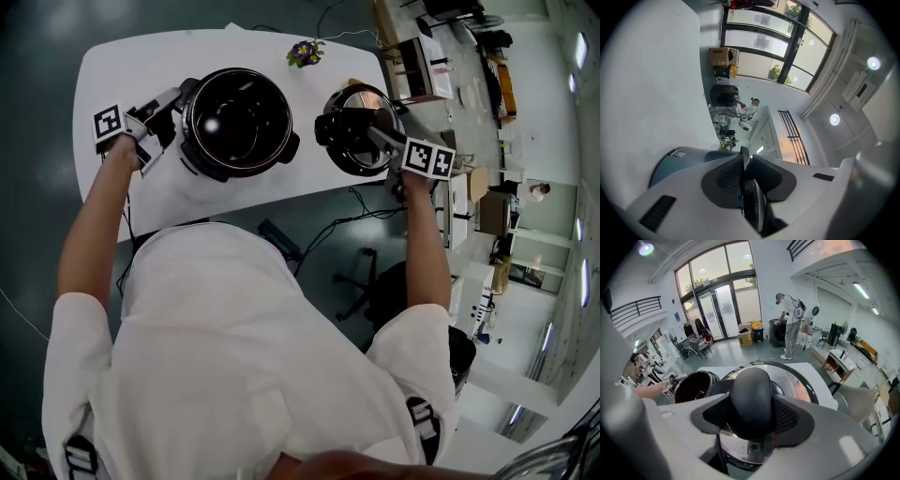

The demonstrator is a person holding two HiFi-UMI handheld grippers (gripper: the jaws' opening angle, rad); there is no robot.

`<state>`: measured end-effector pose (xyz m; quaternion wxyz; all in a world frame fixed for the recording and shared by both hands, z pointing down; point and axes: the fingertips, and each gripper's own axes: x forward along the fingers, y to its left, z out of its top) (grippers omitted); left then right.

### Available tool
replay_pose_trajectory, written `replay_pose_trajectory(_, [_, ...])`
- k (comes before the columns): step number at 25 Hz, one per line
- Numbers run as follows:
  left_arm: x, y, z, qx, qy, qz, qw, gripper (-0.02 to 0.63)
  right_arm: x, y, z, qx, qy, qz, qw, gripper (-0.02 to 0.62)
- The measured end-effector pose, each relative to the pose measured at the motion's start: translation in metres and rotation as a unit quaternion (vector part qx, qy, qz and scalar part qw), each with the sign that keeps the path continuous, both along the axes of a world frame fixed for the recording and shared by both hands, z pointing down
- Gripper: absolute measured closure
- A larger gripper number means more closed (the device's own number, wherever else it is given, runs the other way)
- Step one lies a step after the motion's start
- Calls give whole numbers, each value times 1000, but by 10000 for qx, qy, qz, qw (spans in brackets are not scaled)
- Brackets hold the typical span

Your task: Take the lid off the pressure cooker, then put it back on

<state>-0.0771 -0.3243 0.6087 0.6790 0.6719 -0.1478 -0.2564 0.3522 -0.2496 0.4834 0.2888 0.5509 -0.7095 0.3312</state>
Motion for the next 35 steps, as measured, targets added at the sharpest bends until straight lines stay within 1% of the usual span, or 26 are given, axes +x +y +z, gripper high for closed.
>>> replay_pose_trajectory(4, [2,1,1,19,-5,108,9999,538,-59,-3,-27,141,-400,-310,9986,314])
replay_pose_trajectory(9, [2,4,-3,7,-55,176,9998,538,-141,-4,-46,152,-721,-790,9941,314])
replay_pose_trajectory(12, [3,6,-10,19,-37,213,9998,538,-184,-5,-53,109,-738,-1117,9909,314])
replay_pose_trajectory(15, [2,4,-8,38,-32,226,9997,538,-215,-9,-46,26,-578,-1328,9895,315])
replay_pose_trajectory(17, [4,3,-9,97,24,264,9996,538,-234,-11,-37,-30,-630,-1439,9876,315])
replay_pose_trajectory(20, [6,5,-15,145,183,301,9993,538,-256,-13,-23,-111,-655,-1546,9857,316])
replay_pose_trajectory(24, [6,5,-5,21,142,314,9994,538,-279,-9,-10,-166,-671,-1667,9836,315])
replay_pose_trajectory(30, [6,3,-3,31,245,355,9991,538,-297,-3,8,-171,-561,-1822,9815,316])
replay_pose_trajectory(33, [7,6,-16,50,325,390,9987,538,-295,-4,10,-162,-515,-1792,9823,315])
replay_pose_trajectory(35, [6,7,-16,19,323,396,9987,538,-297,-3,11,-149,-475,-1855,9814,315])
